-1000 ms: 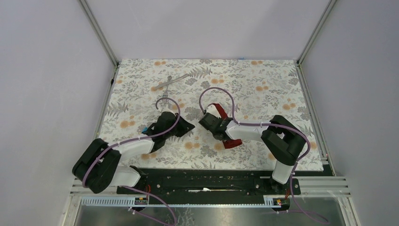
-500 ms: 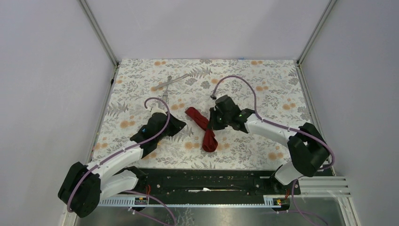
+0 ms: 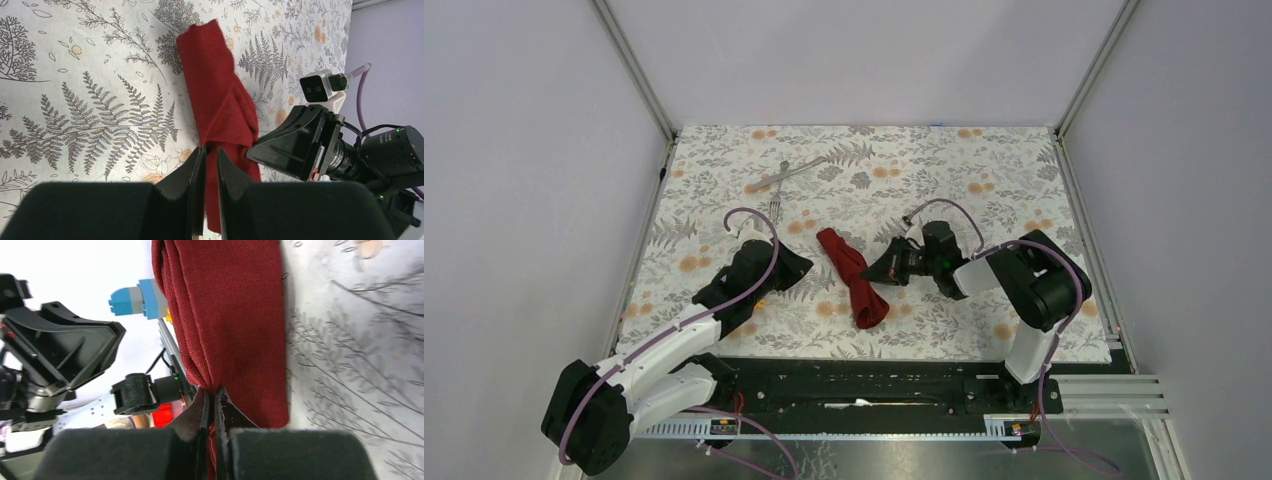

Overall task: Fold the napkin into a case and place the utensils inside
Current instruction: Turn over the smaller rectangle-folded napkin at the center of the board.

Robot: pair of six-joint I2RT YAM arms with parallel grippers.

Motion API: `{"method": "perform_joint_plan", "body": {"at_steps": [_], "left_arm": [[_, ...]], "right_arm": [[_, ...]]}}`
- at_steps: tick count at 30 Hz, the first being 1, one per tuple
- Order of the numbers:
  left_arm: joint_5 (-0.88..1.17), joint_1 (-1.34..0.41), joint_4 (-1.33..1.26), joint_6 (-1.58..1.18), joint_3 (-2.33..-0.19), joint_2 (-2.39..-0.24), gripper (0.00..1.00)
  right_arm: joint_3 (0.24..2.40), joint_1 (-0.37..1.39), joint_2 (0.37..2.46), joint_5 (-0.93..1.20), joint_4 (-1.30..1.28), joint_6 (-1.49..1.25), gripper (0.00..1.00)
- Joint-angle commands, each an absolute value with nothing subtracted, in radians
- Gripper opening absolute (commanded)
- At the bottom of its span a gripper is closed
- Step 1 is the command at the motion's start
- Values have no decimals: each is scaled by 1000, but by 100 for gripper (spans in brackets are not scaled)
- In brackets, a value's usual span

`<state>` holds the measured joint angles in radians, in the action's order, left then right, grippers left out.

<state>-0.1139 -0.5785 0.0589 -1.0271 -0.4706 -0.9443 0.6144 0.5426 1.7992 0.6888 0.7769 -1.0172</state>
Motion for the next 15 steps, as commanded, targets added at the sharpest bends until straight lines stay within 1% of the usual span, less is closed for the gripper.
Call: {"method": "perform_joint_plan", "body": {"at_steps": [1,3,5,6,8,9,10,11,12,13,15], "left_arm": [[-117,-573,29,-1009,-508,-952,18],[-95,-573,5,-1007,-511,-976,18],[-56,-574,-38,-992,-519,-1013,20],[-24,-574,-63,-981,-528,-1041,21],[61,-573,-111,-950,-568,-1134,24],[132,-574,-129,-929,-598,-1186,26],[181,-574,-134,-918,-629,-1239,27],[225,-574,-145,-906,-665,-1297,27],[275,-574,-171,-903,-693,-1347,27],[316,-574,-200,-905,-720,-1394,27],[373,-574,-252,-914,-771,-1478,25]], "right_arm": [[558,451,1817,801,1037,-1106,0],[534,399,1826,829,1038,-1090,1],[524,339,1844,868,1002,-1049,15],[527,310,1856,896,975,-1022,19],[522,240,1834,915,864,-919,31],[535,219,1794,899,739,-828,39],[572,211,1734,845,557,-698,47],[624,221,1676,763,281,-563,58],[664,235,1625,679,133,-472,62],[692,243,1576,615,37,-424,64],[719,248,1490,514,-101,-383,65]]}}
